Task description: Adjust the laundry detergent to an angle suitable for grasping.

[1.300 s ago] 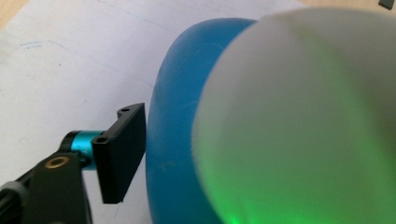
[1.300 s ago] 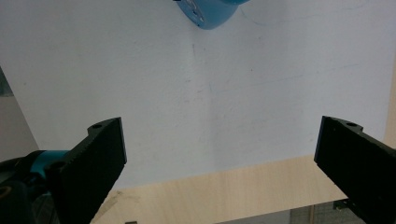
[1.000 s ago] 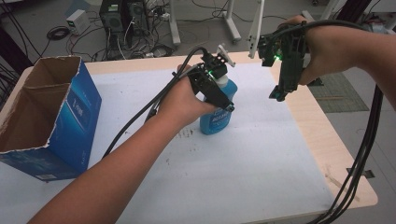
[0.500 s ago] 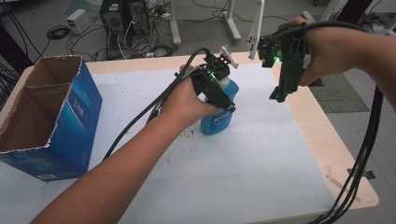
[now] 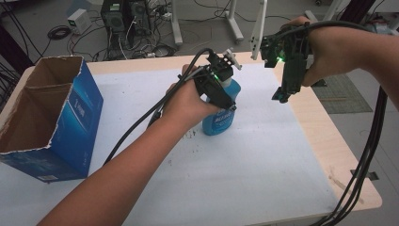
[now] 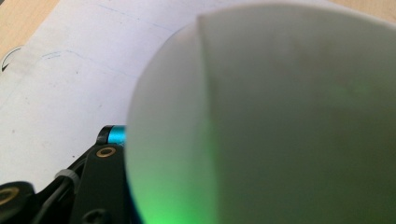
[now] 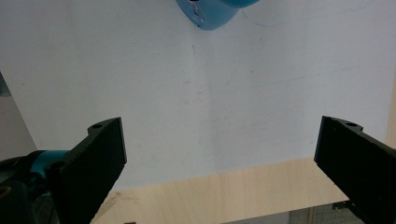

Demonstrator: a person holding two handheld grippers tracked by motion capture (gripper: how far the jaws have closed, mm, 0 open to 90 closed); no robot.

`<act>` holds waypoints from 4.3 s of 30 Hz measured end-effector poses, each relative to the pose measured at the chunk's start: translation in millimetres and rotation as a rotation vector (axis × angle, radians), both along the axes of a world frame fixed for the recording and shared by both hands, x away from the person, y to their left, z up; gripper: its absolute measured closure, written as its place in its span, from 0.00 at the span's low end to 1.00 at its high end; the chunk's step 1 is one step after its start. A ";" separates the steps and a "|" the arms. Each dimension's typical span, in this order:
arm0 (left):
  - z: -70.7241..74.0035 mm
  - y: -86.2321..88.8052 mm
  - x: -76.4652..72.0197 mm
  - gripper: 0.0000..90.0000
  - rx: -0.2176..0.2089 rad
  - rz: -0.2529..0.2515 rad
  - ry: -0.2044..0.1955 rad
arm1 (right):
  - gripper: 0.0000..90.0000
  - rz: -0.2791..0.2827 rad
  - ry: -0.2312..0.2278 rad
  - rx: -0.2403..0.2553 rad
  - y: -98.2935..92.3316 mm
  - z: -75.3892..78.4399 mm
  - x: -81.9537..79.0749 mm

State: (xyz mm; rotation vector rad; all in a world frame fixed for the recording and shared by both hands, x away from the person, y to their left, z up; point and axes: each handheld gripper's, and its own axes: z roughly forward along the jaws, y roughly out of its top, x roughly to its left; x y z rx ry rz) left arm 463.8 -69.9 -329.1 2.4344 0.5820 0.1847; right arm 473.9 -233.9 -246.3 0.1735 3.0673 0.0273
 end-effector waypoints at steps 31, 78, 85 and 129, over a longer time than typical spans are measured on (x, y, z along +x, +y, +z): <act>48.4 56.1 -47.4 0.48 0.011 -0.165 -0.059 | 0.01 0.027 -0.010 0.011 19.5 0.6 -8.1; 15.1 138.8 -76.7 0.48 0.010 -0.718 -0.012 | 0.01 0.063 0.001 -0.004 50.1 -8.3 -13.2; 8.6 137.5 -76.9 0.48 0.008 -0.751 -0.005 | 0.01 0.059 0.001 -0.005 49.2 -9.2 -12.8; 2.5 144.4 -82.6 0.38 0.040 -0.753 -0.006 | 0.01 0.063 0.012 0.001 48.7 -15.7 -11.0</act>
